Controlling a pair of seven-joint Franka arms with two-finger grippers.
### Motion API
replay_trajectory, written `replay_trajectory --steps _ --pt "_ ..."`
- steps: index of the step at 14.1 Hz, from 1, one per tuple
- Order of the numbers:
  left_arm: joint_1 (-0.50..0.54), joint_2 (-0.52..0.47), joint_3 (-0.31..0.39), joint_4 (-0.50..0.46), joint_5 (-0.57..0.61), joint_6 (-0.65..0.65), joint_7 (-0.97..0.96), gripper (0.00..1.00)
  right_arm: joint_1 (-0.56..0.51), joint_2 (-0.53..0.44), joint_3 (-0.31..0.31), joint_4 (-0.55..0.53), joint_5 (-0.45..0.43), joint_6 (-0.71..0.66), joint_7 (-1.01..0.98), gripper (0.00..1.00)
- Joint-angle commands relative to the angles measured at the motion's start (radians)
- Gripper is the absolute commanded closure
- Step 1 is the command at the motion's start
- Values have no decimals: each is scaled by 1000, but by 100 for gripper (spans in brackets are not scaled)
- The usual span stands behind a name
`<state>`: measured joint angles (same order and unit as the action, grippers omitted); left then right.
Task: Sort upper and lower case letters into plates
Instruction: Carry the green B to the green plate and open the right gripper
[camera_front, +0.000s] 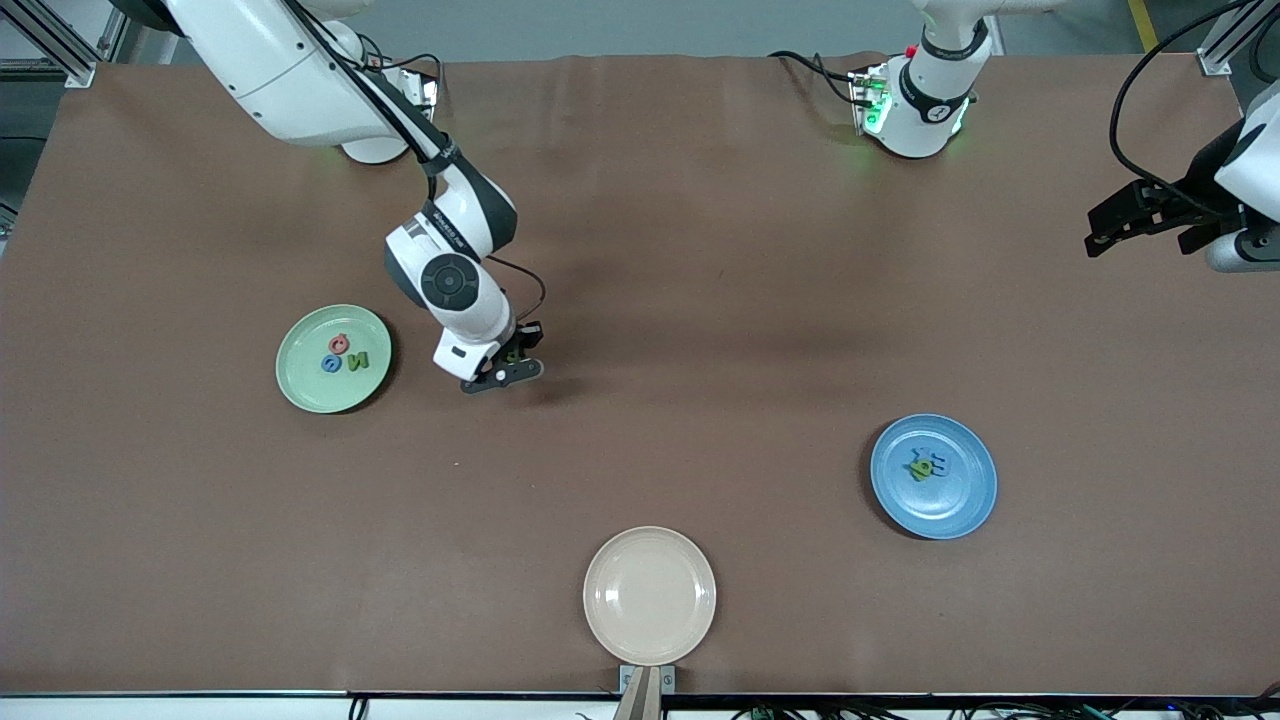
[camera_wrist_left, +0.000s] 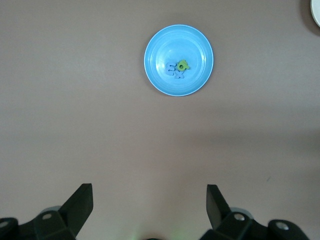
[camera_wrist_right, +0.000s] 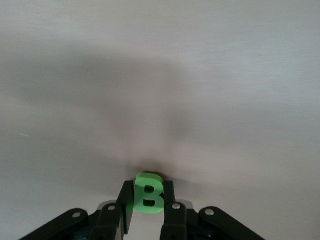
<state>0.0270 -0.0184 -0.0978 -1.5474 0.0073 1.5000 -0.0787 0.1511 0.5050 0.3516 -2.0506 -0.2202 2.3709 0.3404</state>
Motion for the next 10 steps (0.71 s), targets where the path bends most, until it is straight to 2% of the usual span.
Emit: replay_trajectory --steps 1,3,5,7,10 --pt "10 -12 -3 -11 -15 8 22 0 -103 -144 10 -42 -13 -117 -144 92" --pt "11 -11 -2 -7 -15 14 22 0 -177 -230 12 -100 -10 -134 -258 92" --pt "11 -12 1 -7 -15 17 22 0 -279 -275 13 -158 -5 -125 -436 92" --pt "11 -11 1 -7 -13 17 22 0 -416 -286 15 -212 -4 -84 -619 92" --pt "13 -9 1 -7 -10 19 22 0 -511 -284 15 -275 -2 -35 -719 92"
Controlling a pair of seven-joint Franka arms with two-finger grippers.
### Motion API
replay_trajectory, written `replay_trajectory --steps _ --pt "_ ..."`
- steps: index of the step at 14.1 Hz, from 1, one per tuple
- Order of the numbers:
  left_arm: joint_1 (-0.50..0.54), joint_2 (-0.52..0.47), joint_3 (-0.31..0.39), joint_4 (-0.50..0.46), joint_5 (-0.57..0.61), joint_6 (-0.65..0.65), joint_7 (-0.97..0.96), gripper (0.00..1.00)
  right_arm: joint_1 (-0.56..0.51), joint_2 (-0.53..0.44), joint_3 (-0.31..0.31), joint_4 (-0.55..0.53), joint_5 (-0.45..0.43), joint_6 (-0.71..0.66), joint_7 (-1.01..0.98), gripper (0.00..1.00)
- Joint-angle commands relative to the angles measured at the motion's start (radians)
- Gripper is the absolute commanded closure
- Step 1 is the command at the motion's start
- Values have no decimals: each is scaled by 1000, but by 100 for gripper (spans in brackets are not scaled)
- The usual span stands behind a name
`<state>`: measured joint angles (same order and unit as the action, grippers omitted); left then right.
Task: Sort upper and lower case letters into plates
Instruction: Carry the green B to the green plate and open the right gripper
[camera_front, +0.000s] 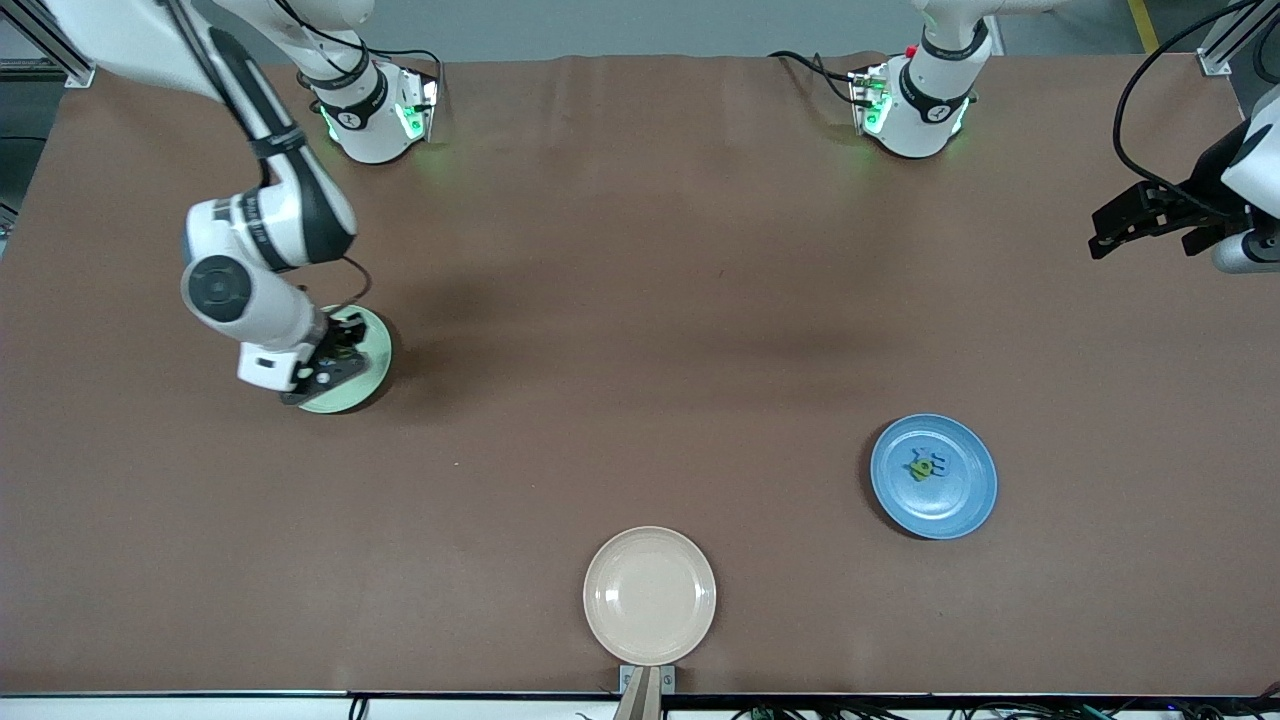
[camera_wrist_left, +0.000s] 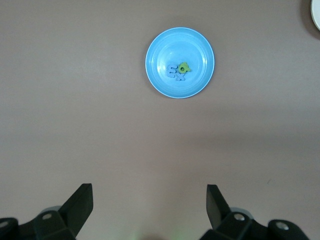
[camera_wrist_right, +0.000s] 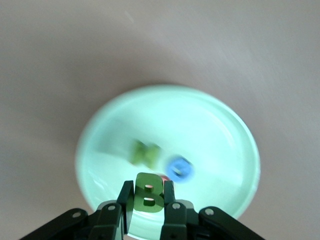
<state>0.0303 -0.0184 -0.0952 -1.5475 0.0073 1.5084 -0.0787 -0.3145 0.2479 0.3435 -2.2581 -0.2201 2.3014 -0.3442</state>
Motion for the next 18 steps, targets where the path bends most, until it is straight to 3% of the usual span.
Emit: replay_trajectory --steps 1,5,8,10,11,12,13,18 --pt "8 -9 0 -8 -9 12 22 0 -49 -25 23 -83 -2 39 -35 92" --pt "10 -8 0 -5 -6 13 22 0 -3 7 25 -96 102 81 -35 90" --pt "10 -3 0 -5 -3 25 23 0 11 33 25 -113 122 122 -35 90" --pt "6 -2 2 -5 -3 29 23 0 11 54 23 -126 123 176 -35 84" --pt "10 -2 0 -5 -1 32 23 0 11 54 23 -124 122 170 -33 73" --pt "10 -2 2 -5 -3 33 36 0 11 51 23 -123 122 159 -27 40" --pt "10 2 2 -5 -3 36 51 0 11 36 25 -121 122 132 -23 0" --pt "8 6 2 -5 -3 38 57 0 6 -163 25 -51 162 -104 31 0"
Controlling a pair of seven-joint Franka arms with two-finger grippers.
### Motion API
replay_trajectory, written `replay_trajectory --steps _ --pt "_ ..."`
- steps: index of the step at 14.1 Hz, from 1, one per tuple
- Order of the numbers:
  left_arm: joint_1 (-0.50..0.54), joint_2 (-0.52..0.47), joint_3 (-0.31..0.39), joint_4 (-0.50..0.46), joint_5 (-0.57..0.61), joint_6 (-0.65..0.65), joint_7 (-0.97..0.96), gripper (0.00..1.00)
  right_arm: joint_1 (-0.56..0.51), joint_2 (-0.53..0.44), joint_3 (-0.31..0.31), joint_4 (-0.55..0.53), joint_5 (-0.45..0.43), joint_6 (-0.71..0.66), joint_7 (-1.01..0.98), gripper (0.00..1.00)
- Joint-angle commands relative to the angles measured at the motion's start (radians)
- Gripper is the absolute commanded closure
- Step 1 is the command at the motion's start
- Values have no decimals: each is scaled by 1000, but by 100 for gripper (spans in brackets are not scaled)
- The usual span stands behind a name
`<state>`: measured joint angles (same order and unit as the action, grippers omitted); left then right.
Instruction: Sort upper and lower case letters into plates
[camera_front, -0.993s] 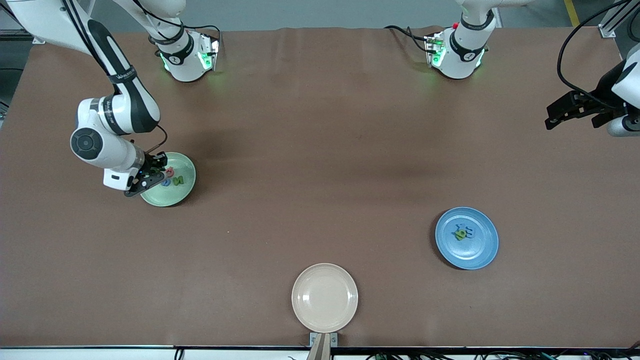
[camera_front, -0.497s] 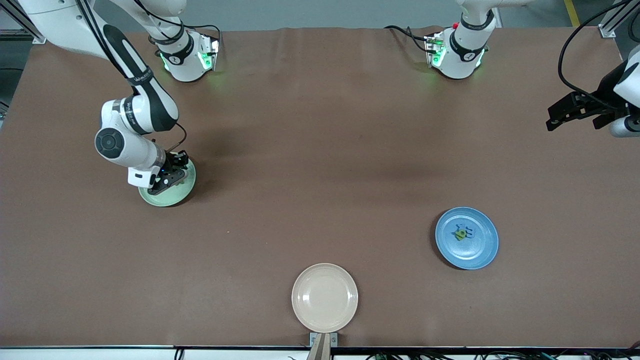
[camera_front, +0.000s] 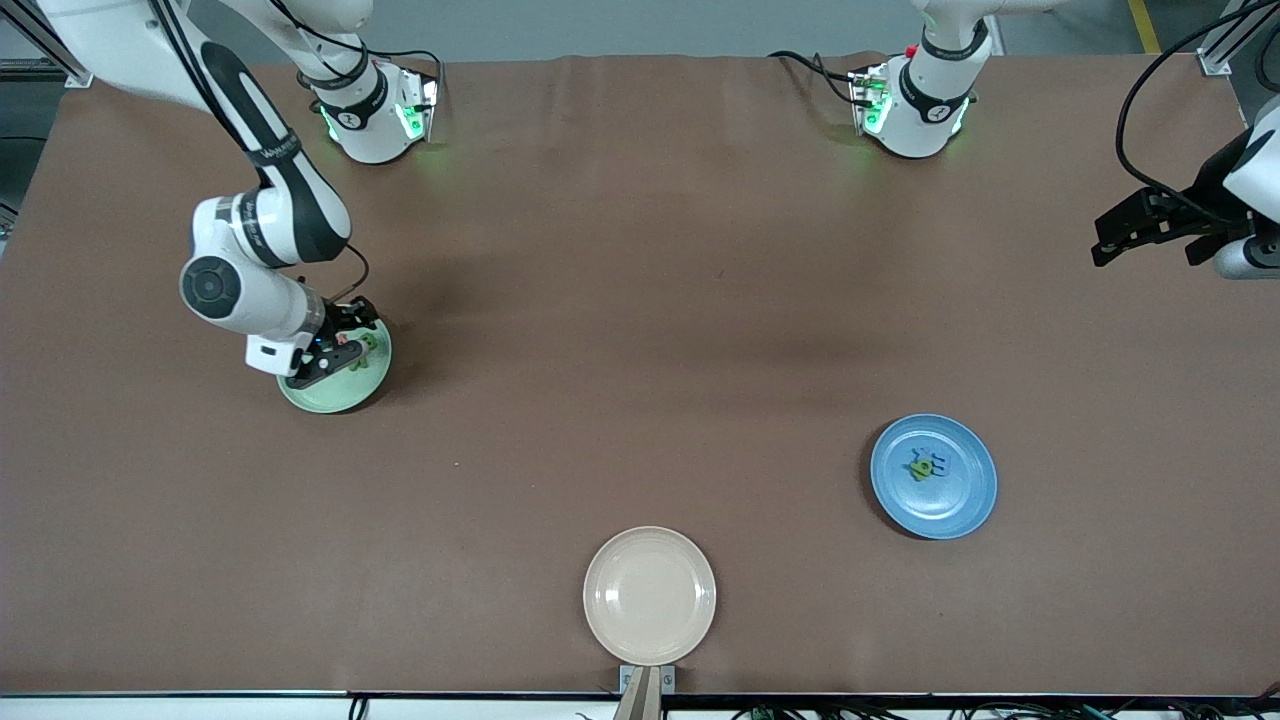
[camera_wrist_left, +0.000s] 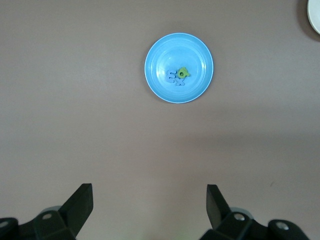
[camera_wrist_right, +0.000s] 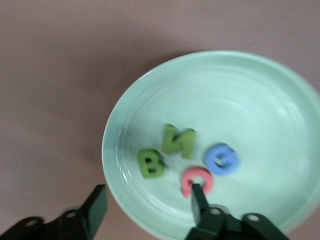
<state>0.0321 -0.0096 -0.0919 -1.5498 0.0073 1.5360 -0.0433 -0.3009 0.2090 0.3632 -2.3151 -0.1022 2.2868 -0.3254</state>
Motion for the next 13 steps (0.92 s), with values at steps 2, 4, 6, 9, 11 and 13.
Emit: replay_trajectory --steps 2,4,6,9,11,13 --pt "6 -3 -2 -3 -3 10 22 0 -15 -192 -3 75 90 -203 17 0" --pt "5 -3 -2 -4 -3 10 20 0 -37 -226 -1 184 116 -327 84 0" --pt "6 -4 -2 -6 -1 9 22 0 -38 -223 -4 334 121 -464 185 0" --pt "5 -6 -2 -6 -1 4 22 0 -53 -221 -4 535 108 -627 360 0" --pt "5 -6 -5 -4 -1 6 22 0 -79 -191 -4 690 111 -677 371 0" --pt "2 -12 -8 -6 -1 3 20 0 -99 -186 -3 761 121 -688 370 0"
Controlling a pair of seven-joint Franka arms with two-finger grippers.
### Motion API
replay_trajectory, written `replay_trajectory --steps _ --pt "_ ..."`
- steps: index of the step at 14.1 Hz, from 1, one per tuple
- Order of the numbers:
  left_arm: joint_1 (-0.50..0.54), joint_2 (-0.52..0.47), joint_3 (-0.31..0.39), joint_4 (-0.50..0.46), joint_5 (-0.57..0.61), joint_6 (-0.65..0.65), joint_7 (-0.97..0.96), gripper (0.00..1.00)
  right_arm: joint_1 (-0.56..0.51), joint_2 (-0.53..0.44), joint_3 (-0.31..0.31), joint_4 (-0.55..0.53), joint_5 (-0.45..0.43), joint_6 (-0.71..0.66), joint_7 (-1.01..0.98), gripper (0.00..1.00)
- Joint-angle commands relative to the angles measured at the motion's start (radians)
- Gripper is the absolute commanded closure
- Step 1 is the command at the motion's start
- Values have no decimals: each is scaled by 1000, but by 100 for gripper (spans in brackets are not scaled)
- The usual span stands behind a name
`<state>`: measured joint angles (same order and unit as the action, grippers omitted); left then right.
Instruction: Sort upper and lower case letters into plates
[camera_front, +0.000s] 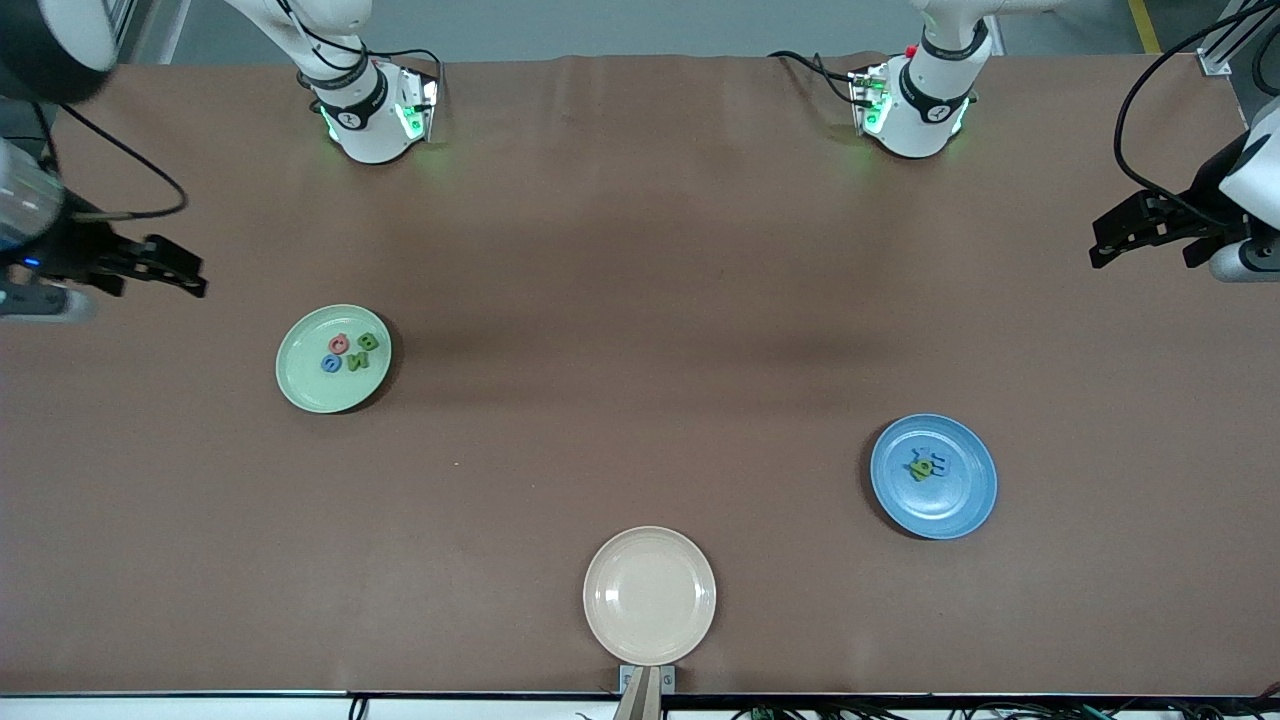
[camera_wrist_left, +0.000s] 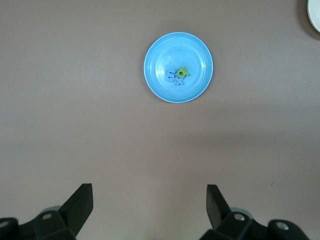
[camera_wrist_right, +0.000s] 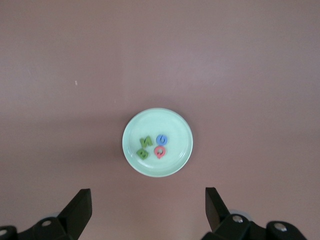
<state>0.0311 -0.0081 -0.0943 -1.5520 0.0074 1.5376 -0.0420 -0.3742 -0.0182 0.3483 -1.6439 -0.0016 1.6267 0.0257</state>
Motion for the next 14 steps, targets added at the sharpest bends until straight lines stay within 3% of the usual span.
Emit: replay_trajectory --steps 1,9,10,12,14 --pt "4 -15 -7 -3 -1 1 19 0 -32 41 12 110 22 -27 19 0" --pt "3 -19 -8 3 -6 -26 47 0 -31 40 -11 131 17 -28 17 0" --pt "1 -27 -8 3 -6 -28 44 0 47 40 -84 131 17 -28 17 0" --pt "3 -29 -7 1 -6 -30 43 0 280 37 -336 130 23 -19 19 0" --pt "1 -29 -8 0 -6 -31 43 0 304 35 -374 130 43 -21 17 0"
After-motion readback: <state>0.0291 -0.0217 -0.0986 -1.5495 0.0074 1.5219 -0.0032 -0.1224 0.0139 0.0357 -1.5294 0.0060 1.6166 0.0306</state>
